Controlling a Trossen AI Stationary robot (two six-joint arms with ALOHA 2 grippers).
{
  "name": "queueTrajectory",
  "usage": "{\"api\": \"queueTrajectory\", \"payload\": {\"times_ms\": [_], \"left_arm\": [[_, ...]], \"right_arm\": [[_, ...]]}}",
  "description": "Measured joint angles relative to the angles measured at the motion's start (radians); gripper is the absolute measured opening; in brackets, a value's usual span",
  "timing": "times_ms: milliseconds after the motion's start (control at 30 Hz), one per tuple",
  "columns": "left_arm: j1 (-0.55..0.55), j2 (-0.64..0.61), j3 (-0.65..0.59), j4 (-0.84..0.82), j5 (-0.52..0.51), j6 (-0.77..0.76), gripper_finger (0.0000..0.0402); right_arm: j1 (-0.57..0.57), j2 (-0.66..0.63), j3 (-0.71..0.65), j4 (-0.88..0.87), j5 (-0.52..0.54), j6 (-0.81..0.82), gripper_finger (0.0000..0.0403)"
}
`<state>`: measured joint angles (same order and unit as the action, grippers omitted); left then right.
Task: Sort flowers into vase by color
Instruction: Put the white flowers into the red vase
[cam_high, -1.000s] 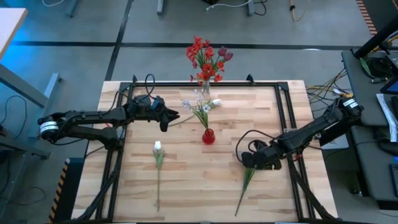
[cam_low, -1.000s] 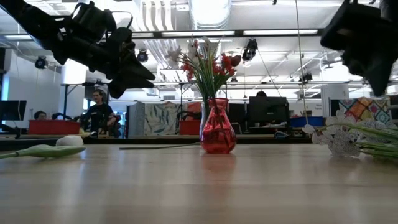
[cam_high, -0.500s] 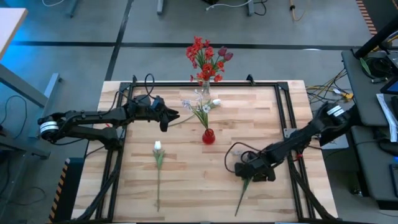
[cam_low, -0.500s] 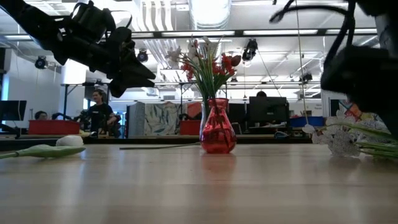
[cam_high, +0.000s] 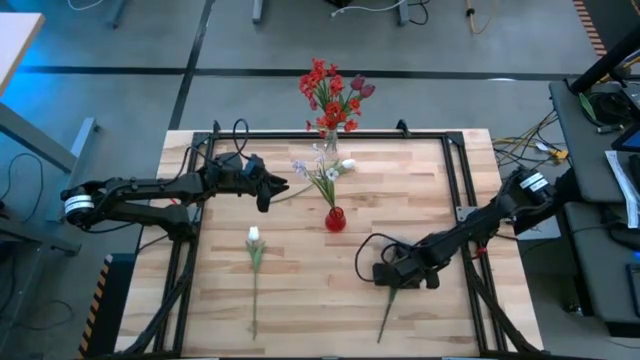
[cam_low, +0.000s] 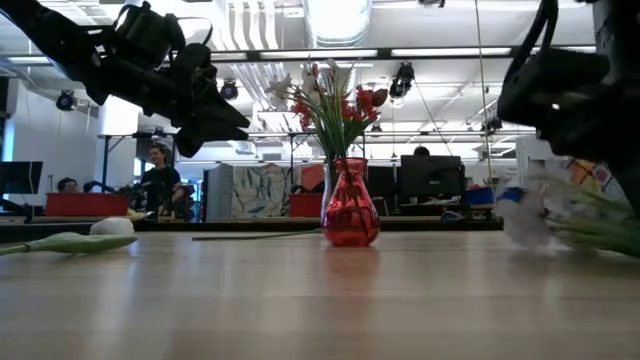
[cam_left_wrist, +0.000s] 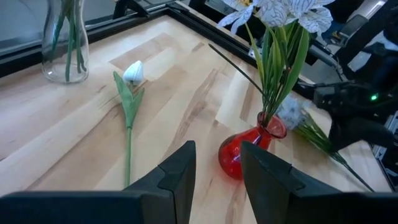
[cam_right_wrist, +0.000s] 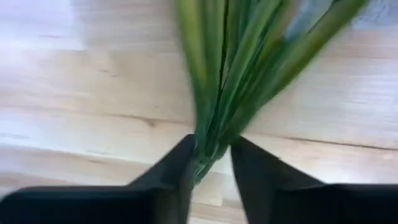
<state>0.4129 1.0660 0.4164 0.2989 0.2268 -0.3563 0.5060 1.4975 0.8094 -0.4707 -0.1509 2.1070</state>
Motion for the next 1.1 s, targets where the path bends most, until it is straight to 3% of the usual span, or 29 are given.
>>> {"api": "queueTrajectory", "payload": {"times_ms": [100,200,567,900,1100], "left_arm": [[0.000,0.001,0.000,0.000,0.000,0.005,0.0111],[0.000,0.001,0.000,0.000,0.000,0.007,0.0111],[0.000,0.001,0.000,0.006,0.001,0.007,0.0111],[0.000,0.000,0.000,0.011,0.001,0.000,0.0111],[0.000,-0.001,0.002,0.014,0.003,-0.012,0.0111]], "right_arm": [[-0.002,-0.028,0.018,-0.039,0.049,-0.030,0.0038],[-0.008,-0.065,0.042,-0.081,0.105,-0.060,0.0014],[-0.080,-0.200,0.158,-0.332,0.361,-0.263,0.0013],[-0.159,-0.323,0.208,-0.332,0.689,-0.549,0.0013],[-0.217,-0.395,0.202,-0.262,0.761,-0.797,0.0013]]}}
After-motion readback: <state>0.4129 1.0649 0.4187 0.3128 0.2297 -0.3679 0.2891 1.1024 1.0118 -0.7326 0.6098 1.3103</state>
